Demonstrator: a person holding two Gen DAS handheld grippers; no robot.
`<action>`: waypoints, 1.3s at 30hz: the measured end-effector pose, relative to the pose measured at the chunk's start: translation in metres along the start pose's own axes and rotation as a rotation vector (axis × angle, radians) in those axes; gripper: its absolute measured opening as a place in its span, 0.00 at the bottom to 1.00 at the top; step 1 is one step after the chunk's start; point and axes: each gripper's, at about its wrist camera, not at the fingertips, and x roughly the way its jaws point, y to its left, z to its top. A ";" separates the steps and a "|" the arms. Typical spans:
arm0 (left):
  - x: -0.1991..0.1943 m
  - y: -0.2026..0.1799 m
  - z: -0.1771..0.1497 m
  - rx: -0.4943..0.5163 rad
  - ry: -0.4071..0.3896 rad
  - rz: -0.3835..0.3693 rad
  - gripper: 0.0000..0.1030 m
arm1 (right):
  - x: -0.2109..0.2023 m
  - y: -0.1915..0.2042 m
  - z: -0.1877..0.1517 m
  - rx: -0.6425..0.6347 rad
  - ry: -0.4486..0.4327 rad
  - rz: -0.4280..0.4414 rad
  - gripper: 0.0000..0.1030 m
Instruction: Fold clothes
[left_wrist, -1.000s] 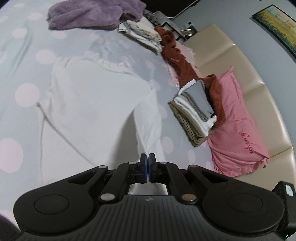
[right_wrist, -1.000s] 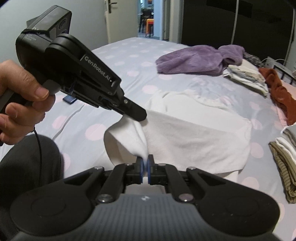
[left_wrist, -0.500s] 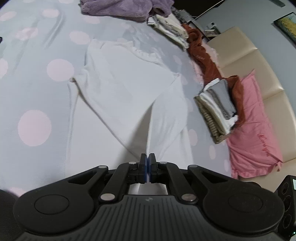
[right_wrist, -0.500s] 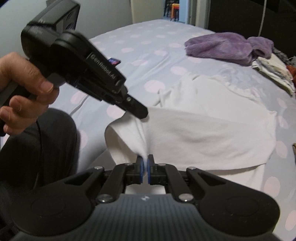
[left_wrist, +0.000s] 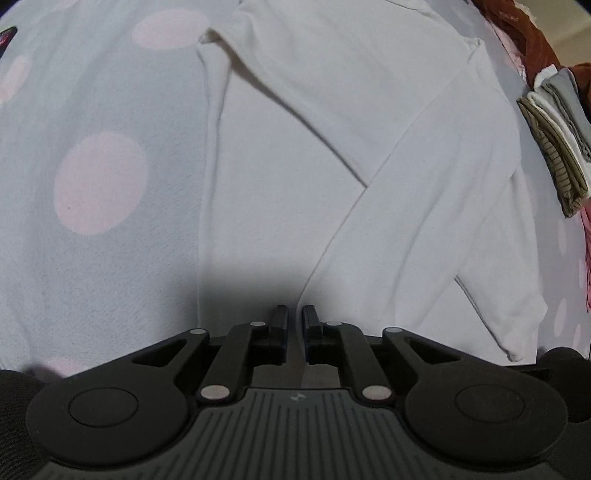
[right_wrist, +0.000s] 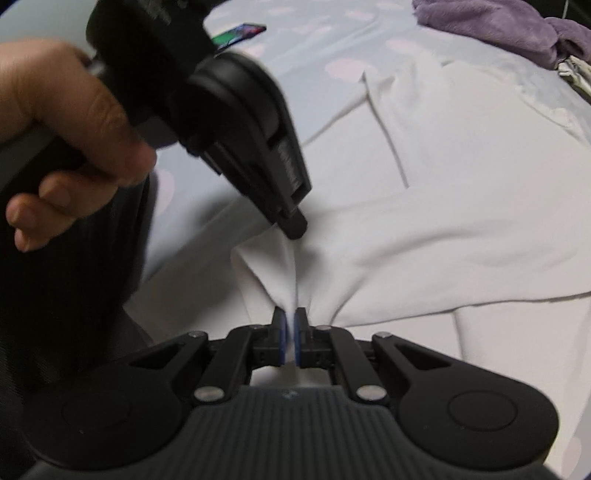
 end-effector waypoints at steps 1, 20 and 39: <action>-0.001 0.001 0.000 -0.004 -0.001 -0.001 0.08 | 0.004 0.001 -0.001 -0.006 0.005 0.004 0.05; -0.040 -0.002 0.010 0.050 -0.152 -0.096 0.18 | -0.055 -0.113 -0.042 0.209 -0.048 -0.281 0.36; -0.012 -0.016 -0.004 0.038 -0.106 -0.107 0.26 | -0.071 -0.204 -0.102 0.552 -0.065 -0.374 0.36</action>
